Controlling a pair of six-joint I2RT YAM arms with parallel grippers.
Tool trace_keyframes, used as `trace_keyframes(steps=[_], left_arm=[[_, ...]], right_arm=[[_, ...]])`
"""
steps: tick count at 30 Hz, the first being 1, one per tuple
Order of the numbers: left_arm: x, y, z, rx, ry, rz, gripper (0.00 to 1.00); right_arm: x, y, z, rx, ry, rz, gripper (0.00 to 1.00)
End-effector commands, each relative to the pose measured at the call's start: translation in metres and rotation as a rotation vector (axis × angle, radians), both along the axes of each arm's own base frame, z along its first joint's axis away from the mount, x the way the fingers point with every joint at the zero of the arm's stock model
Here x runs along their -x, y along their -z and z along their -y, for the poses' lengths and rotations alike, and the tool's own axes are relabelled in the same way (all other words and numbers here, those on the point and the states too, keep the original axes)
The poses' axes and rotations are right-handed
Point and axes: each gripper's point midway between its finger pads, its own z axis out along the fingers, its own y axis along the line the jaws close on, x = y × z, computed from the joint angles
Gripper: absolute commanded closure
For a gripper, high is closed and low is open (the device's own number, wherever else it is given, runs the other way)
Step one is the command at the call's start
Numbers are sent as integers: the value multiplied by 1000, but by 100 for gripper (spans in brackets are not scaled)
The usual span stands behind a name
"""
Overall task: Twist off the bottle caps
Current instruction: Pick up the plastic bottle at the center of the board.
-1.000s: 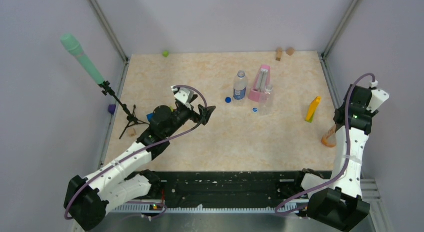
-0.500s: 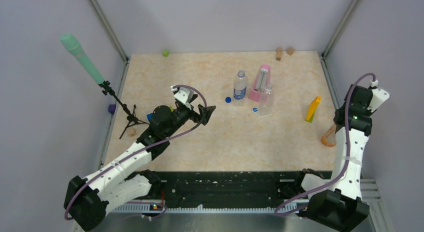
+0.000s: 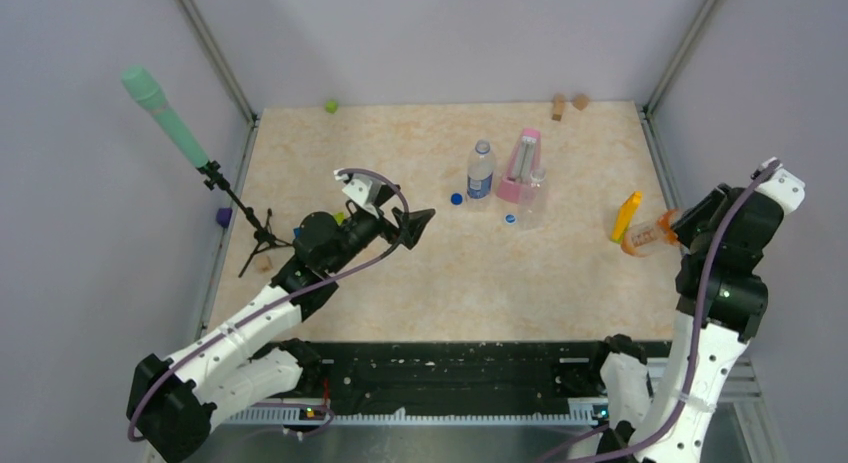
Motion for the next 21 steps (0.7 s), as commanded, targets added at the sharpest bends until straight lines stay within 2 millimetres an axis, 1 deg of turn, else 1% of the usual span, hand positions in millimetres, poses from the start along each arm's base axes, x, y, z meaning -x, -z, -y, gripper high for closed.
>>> trace_keyframes(steps=[1, 4, 7, 10, 14, 17, 19, 21], left_arm=[[12, -38, 4, 76, 62, 71, 3], [20, -35, 11, 63, 122, 56, 3], [26, -32, 16, 53, 162, 21, 3], [31, -31, 18, 54, 190, 10, 3], [36, -31, 24, 57, 241, 19, 3], [39, -32, 36, 46, 311, 20, 3], [38, -39, 46, 47, 355, 24, 3], [42, -45, 59, 45, 442, 40, 3]], right_arm=[[5, -18, -45, -83, -207, 60, 100], [12, -28, -79, -146, -344, 116, 100], [16, -33, -104, -201, -437, 178, 100], [13, -31, -130, -294, -558, 207, 100], [9, -28, -170, -461, -760, 238, 100], [7, -32, -187, -545, -852, 283, 100], [3, -35, -195, -601, -905, 313, 100], [0, -35, -200, -631, -949, 325, 100]])
